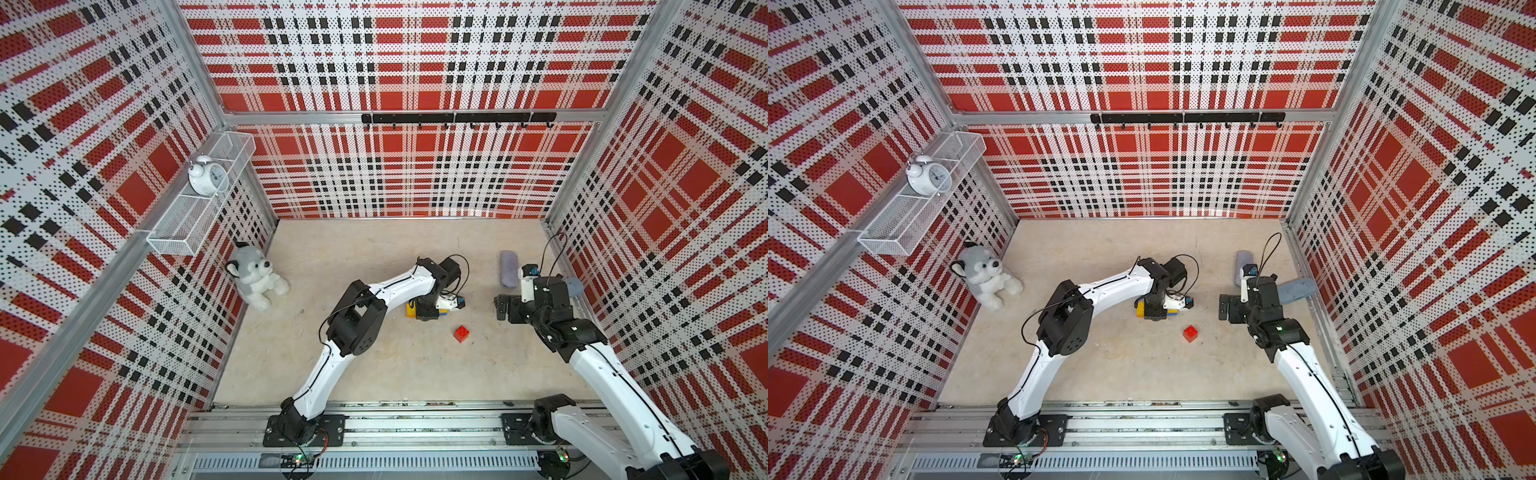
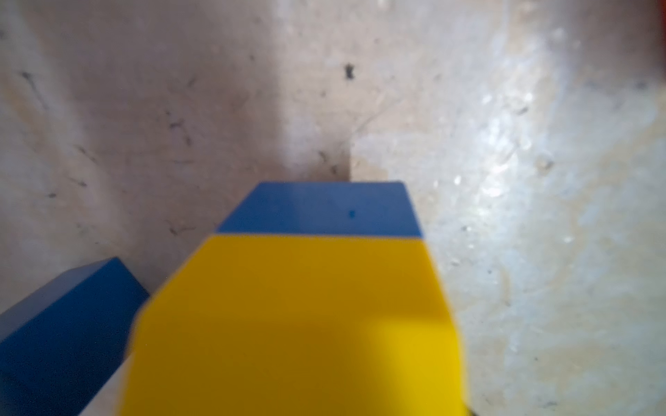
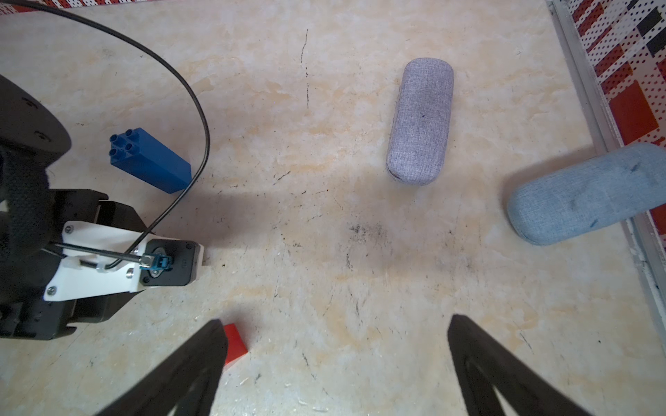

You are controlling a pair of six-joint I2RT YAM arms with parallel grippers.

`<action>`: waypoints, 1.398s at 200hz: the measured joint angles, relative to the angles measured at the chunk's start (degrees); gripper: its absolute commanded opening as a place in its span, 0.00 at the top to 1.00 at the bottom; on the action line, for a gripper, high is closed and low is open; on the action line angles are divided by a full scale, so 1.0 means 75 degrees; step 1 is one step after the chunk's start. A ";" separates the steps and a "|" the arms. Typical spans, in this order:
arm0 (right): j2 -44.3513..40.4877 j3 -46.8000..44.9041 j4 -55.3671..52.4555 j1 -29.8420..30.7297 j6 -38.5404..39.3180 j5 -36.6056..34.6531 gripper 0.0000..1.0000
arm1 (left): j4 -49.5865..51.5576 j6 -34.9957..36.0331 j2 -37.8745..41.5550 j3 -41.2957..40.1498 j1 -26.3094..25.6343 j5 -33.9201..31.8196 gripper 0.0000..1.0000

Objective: Assemble a fork with lego
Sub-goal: Assemble the lego brick with the lego brick.

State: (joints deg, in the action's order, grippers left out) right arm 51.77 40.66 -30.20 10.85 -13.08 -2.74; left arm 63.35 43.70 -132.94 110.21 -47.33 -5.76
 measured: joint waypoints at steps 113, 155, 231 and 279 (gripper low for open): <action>0.0055 0.0143 -0.0038 0.0000 -0.0009 0.0012 0.00 | 0.0315 -0.0114 0.1241 0.0490 0.0087 0.0364 0.41; 0.0125 0.0143 -0.0041 0.0000 -0.0009 0.0009 0.00 | 0.0338 -0.0108 0.1311 0.0554 0.0283 0.0315 0.41; 0.0128 0.0143 -0.0041 0.0000 -0.0009 0.0006 0.00 | 0.0358 -0.0108 0.0635 0.0557 0.0353 0.0251 0.42; 0.0128 0.0143 -0.0041 0.0000 -0.0009 0.0006 0.00 | 0.0361 -0.0105 0.0472 0.0571 0.0358 0.0245 0.42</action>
State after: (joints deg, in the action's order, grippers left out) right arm 52.73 41.74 -30.50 10.85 -13.15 -2.70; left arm 66.06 42.92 -129.40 114.50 -44.64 -3.92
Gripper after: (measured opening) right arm 0.999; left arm 0.578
